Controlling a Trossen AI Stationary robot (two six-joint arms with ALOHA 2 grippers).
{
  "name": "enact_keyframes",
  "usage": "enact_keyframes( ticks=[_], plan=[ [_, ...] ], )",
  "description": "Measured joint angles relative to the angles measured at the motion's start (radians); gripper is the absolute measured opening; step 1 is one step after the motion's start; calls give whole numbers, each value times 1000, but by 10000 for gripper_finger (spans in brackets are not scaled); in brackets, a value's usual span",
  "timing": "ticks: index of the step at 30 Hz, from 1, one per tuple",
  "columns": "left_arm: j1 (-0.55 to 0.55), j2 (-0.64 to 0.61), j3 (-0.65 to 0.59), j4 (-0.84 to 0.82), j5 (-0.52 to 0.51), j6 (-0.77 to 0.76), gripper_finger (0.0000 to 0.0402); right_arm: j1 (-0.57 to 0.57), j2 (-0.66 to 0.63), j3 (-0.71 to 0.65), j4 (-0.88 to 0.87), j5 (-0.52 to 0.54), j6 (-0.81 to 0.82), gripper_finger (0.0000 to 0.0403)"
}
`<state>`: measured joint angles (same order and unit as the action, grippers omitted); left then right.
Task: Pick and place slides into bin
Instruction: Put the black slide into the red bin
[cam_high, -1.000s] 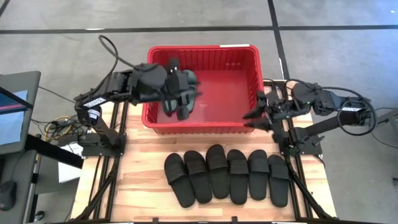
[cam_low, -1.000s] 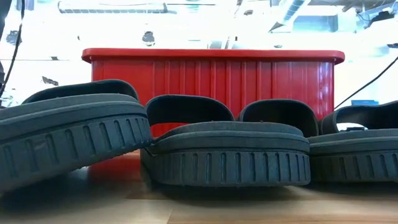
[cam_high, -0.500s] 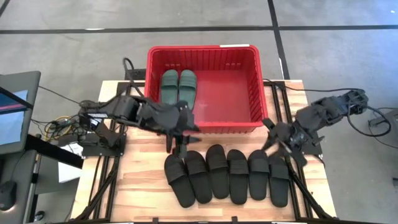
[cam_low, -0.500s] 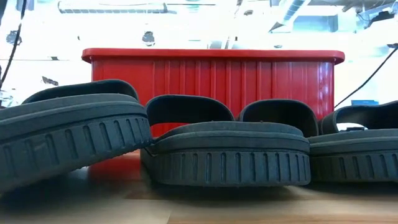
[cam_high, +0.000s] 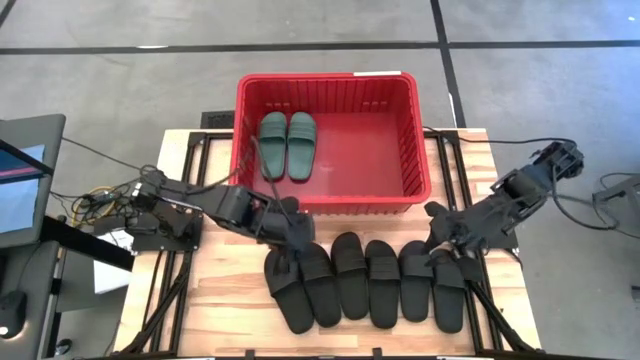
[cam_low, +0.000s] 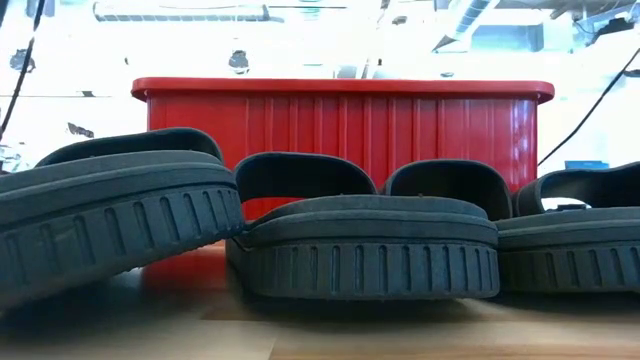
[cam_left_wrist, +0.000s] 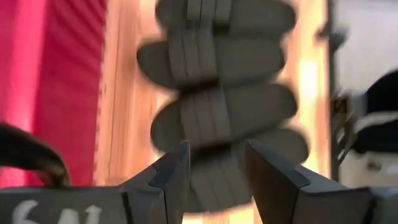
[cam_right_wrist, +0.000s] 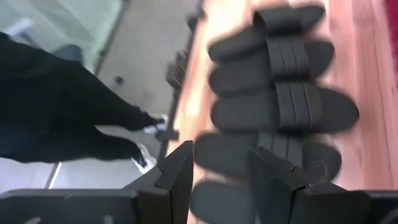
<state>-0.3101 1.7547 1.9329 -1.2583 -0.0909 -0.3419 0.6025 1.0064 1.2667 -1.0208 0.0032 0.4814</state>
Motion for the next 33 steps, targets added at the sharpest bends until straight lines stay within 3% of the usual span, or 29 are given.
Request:
enact_keyframes(
  ticks=[9,16,22,30,33],
  plan=[
    [-65,-1,-91,-102,-6,17,141,3,94,0,-59,0,137,132],
    [-113,-34,-183,-137,-70,13,141,36,168,0,-64,7,195,132],
    [-187,-107,-328,-8,-189,-57,141,53,213,0,-41,112,203,132],
    [-289,-151,-485,208,-229,-269,141,51,217,0,60,347,113,132],
    [-323,-151,-522,288,-234,-355,141,51,217,0,115,387,28,132]
  ],
)
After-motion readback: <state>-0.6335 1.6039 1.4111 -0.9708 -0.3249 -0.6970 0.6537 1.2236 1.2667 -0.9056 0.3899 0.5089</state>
